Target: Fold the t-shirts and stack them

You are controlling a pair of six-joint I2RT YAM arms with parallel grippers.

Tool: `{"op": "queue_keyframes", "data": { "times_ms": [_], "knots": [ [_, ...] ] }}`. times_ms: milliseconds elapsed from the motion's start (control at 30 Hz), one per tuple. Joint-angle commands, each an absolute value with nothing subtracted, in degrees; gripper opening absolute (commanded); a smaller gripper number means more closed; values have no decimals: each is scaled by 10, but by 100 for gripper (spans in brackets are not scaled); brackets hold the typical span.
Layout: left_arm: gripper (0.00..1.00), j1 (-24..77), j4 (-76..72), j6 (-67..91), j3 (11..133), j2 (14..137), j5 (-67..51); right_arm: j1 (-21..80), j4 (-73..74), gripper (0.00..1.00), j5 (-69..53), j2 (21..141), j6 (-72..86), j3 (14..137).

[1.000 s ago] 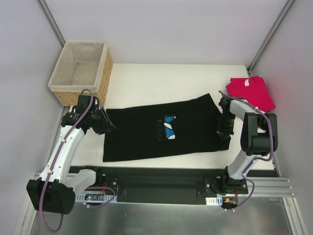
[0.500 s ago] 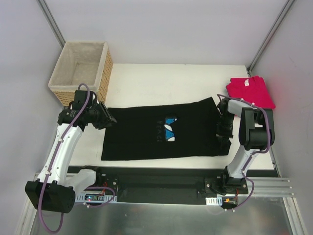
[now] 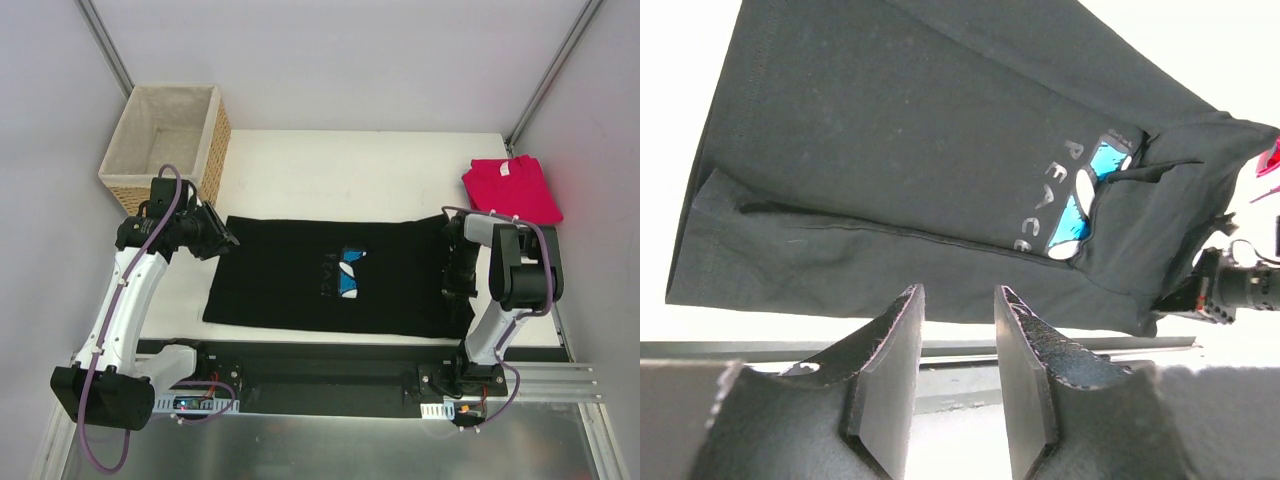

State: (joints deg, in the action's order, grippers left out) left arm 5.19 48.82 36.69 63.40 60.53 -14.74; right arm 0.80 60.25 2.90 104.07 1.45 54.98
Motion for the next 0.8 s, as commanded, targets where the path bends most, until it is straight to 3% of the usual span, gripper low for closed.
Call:
{"op": "queue_keyframes", "data": {
  "times_ms": [0,133,167,267,400,633,767],
  "knots": [
    [34,53,497,361,622,599,-136,17,576,1,78,941,19,629],
    [34,54,491,351,611,613,-127,16,655,13,118,869,3,728],
    [34,53,485,346,611,620,-126,15,662,24,121,859,3,749],
    [34,54,465,336,607,631,-141,9,672,37,108,849,-16,791],
    [34,61,413,321,565,658,-225,1,633,34,36,894,-16,755],
    [33,222,328,274,548,708,-330,-21,540,32,-111,983,-2,695],
    [20,301,260,288,545,763,-338,-22,538,32,-138,1021,-3,710]
  ]
}}
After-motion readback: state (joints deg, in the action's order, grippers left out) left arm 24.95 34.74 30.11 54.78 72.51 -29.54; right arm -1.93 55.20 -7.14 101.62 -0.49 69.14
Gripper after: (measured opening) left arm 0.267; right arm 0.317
